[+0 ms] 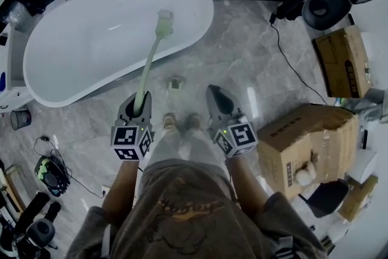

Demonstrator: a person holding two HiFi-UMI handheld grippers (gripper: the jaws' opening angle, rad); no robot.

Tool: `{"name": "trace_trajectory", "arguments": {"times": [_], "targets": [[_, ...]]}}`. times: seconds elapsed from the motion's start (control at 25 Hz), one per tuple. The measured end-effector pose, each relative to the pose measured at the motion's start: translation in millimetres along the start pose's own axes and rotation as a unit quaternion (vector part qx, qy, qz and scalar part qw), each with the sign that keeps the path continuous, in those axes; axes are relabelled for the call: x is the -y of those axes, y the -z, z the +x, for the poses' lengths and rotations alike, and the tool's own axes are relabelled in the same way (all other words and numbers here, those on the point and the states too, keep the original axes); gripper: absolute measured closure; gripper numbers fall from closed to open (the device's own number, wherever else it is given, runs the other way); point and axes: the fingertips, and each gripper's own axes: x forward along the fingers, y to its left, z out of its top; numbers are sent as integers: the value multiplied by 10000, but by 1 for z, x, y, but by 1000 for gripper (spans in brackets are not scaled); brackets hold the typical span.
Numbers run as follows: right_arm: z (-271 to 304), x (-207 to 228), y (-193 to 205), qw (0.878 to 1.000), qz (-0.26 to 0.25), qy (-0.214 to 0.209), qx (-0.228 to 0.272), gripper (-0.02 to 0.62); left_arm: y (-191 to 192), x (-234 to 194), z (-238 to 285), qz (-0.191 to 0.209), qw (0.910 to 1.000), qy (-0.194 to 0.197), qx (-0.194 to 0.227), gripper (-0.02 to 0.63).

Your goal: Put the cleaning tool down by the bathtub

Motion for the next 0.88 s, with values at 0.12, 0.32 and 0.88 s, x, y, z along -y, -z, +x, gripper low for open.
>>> {"name": "trace_trajectory", "arguments": {"times": [0.12, 0.32, 0.88], "targets": [[6, 8, 15, 9999, 49, 0, -100, 595, 18, 2, 9, -37, 9999, 2, -149, 546], [17, 19, 42, 9997, 69, -48, -225, 595, 45, 6, 28, -109, 9994, 42, -318, 546], [37, 56, 122, 9981, 285, -101, -535, 595, 136, 16, 66, -363, 9960, 49, -814, 546]]}}
